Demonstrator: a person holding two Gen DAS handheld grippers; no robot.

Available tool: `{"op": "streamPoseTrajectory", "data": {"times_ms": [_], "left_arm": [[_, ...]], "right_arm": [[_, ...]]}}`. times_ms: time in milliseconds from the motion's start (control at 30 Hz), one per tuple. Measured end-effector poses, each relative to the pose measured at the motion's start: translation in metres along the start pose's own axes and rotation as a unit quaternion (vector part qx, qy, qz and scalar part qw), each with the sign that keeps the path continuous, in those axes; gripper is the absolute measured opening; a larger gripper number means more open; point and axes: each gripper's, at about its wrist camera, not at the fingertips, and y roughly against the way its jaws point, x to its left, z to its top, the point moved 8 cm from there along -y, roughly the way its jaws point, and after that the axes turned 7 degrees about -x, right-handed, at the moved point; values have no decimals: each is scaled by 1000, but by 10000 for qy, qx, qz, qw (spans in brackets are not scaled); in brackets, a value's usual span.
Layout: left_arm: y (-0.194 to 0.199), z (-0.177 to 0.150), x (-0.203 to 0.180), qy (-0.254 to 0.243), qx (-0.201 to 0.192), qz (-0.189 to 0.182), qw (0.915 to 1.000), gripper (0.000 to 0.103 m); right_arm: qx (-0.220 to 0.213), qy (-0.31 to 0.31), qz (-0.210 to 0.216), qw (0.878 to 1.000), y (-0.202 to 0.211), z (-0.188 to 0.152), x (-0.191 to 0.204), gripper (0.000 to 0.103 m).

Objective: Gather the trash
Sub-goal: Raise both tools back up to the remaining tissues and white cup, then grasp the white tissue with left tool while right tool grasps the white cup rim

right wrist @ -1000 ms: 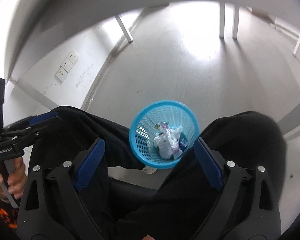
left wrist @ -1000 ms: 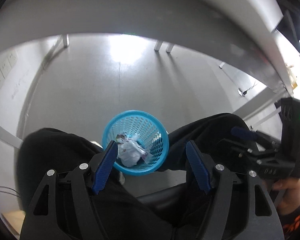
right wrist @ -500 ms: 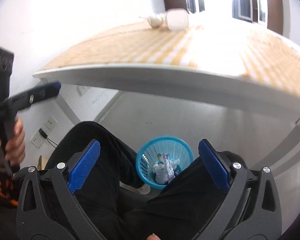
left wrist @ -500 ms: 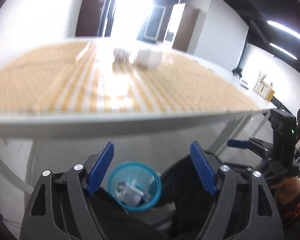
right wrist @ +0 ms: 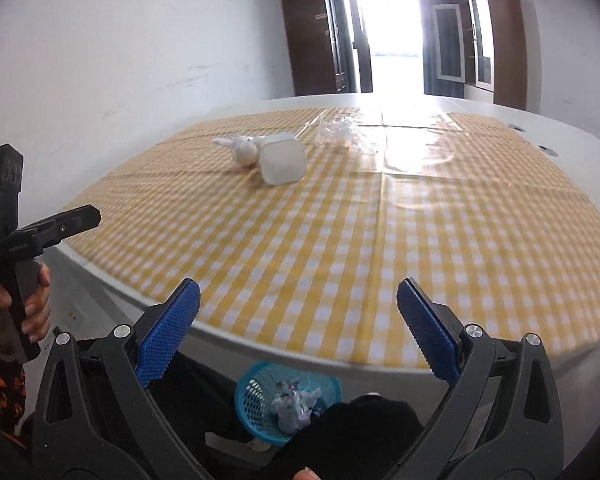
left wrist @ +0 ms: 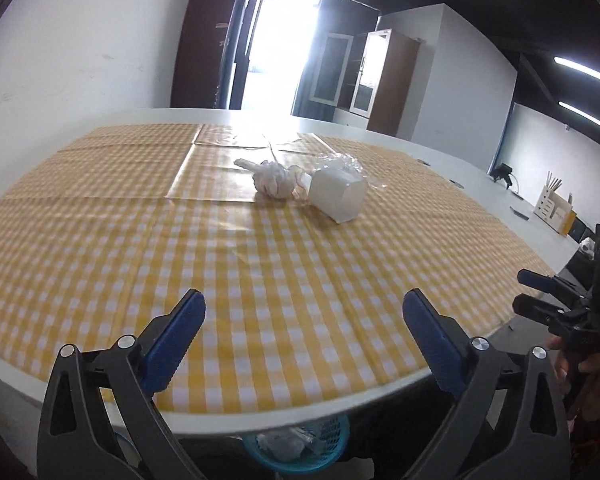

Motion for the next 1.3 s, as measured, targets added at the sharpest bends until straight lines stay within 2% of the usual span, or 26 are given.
{"op": "streamPoseTrajectory", "data": {"times_ms": [67, 267, 333, 467, 767, 1167, 1300], "left_arm": [[-16, 11, 6, 24, 62, 152, 9999, 97], [-59, 40, 14, 200, 272, 213, 9992, 97], [-76, 46, 19, 200, 382, 330, 9985, 97], [-110, 55, 25, 342, 640, 338, 9968, 97], [-170, 83, 25, 326, 882, 389, 9948, 97], [-240, 133, 33, 421, 1120, 241, 9925, 97], [-264, 134, 38, 409, 1220, 184, 9915, 97]], "right_arm": [[-10, 54, 4, 10000, -11, 15, -3, 94], [108, 30, 2, 9999, -52, 53, -18, 94], [128, 23, -36, 9999, -63, 62, -22, 94], [168, 42, -17, 9998, -84, 80, -27, 94], [586, 132, 13, 9982, -149, 91, -38, 94], [1052, 242, 454, 9931, -227, 114, -36, 94], [1188, 382, 513, 9909, -245, 120, -36, 94]]}}
